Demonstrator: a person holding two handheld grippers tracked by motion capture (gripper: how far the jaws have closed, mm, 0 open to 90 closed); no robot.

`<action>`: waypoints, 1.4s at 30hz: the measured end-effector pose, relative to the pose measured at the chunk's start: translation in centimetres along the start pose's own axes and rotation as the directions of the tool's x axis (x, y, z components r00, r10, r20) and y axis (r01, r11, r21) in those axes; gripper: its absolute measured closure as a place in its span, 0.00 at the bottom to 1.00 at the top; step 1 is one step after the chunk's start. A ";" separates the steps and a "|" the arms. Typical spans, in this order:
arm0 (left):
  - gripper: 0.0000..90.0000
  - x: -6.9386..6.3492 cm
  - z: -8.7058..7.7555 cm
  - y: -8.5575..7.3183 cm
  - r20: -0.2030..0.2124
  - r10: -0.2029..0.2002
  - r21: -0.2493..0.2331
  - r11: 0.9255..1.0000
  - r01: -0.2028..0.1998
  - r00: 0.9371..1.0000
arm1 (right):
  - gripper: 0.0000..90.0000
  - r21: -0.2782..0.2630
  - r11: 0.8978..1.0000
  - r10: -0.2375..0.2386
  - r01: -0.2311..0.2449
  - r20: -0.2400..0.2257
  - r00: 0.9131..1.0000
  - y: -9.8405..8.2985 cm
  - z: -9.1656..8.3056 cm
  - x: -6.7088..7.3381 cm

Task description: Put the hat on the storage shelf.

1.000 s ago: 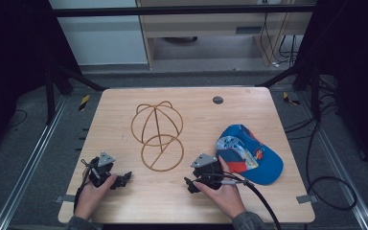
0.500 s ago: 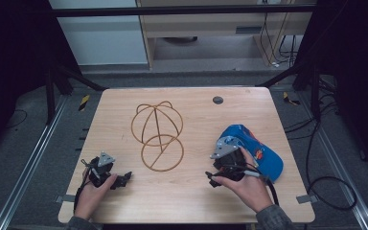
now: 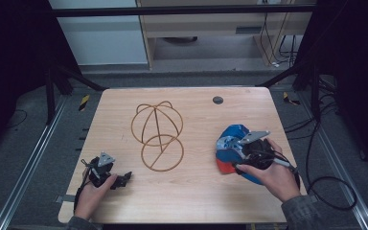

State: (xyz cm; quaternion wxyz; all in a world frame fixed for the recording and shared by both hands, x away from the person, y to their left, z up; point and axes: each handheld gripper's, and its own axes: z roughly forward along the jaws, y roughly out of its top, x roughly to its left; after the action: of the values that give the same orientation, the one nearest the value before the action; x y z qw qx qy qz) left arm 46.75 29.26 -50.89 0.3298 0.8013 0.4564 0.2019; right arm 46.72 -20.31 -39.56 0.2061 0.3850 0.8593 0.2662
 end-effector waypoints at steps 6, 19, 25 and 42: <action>0.00 0.0 0.0 0.0 -0.001 0.000 0.000 1.000 0.000 1.000 | 0.20 0.005 0.998 0.057 -0.057 0.029 0.998 0.6 -1.0 -3.4; 0.00 0.0 0.0 0.0 -0.001 0.000 0.000 1.000 0.000 1.000 | 0.44 0.089 0.994 0.060 -0.059 -0.011 0.998 2.1 -0.5 -6.4; 0.00 0.0 0.0 0.0 0.000 -0.001 0.000 1.000 0.001 1.000 | 0.48 0.108 0.994 0.036 -0.032 -0.038 0.999 2.8 0.1 -6.5; 0.00 0.0 0.0 0.0 0.000 0.000 0.000 1.000 0.000 1.000 | 0.53 0.124 0.992 0.030 -0.021 -0.071 0.997 4.6 1.8 -6.6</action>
State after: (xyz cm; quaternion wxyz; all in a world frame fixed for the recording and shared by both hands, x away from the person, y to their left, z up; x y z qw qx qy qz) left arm 46.75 29.26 -50.89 0.3299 0.8014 0.4564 0.2017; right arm 54.33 -22.35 -37.11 0.1474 0.3981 0.8759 0.2293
